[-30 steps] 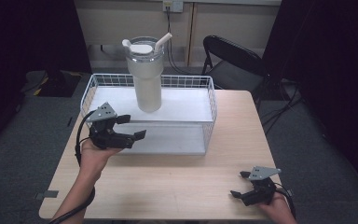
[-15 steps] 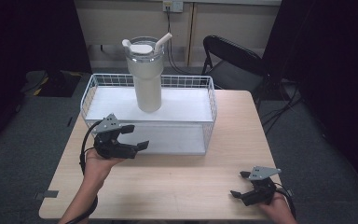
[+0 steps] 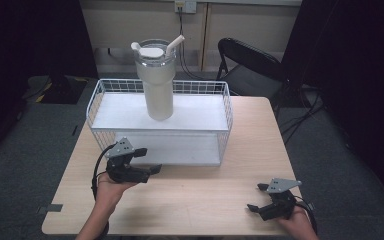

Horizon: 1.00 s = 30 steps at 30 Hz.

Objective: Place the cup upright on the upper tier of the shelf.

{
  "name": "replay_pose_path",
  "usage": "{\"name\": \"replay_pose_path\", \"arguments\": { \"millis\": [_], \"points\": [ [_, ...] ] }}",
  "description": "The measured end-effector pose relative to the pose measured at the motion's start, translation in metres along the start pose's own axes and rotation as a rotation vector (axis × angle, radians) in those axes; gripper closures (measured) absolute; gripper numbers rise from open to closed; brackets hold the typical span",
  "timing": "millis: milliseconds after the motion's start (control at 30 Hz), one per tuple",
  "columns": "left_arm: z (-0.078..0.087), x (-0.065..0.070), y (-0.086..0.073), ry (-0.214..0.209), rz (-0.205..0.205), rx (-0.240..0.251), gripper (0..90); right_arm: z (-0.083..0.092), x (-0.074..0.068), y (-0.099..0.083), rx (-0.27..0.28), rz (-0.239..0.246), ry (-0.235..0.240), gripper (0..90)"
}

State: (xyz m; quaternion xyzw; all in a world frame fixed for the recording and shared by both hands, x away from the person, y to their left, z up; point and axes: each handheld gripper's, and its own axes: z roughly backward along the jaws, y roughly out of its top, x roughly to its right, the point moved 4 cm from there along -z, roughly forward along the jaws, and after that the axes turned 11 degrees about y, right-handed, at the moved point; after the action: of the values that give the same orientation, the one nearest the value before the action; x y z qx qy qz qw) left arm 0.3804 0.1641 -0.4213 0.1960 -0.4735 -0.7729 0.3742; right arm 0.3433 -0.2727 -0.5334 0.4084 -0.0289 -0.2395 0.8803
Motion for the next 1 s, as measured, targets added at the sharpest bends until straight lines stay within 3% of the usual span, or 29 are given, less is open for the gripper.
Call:
{"name": "replay_pose_path", "arguments": {
  "millis": [300, 400, 833, 1000],
  "points": [
    [-0.006, -0.003, -0.025, 0.002, 0.018, -0.028, 18.4, 0.0, 0.0, 0.0, 0.0, 0.0, 0.0, 12.4],
    [-0.011, -0.003, -0.038, 0.011, 0.024, -0.058, 18.2, 0.0, 0.0, 0.0, 0.0, 0.0, 0.0, 12.4],
    [-0.021, -0.004, -0.07, 0.031, 0.014, -0.15, 18.4, 0.0, 0.0, 0.0, 0.0, 0.0, 0.0, 12.4],
    [-0.022, -0.003, -0.081, 0.039, -0.019, -0.199, 18.3, 0.0, 0.0, 0.0, 0.0, 0.0, 0.0, 12.4]
  ]
}}
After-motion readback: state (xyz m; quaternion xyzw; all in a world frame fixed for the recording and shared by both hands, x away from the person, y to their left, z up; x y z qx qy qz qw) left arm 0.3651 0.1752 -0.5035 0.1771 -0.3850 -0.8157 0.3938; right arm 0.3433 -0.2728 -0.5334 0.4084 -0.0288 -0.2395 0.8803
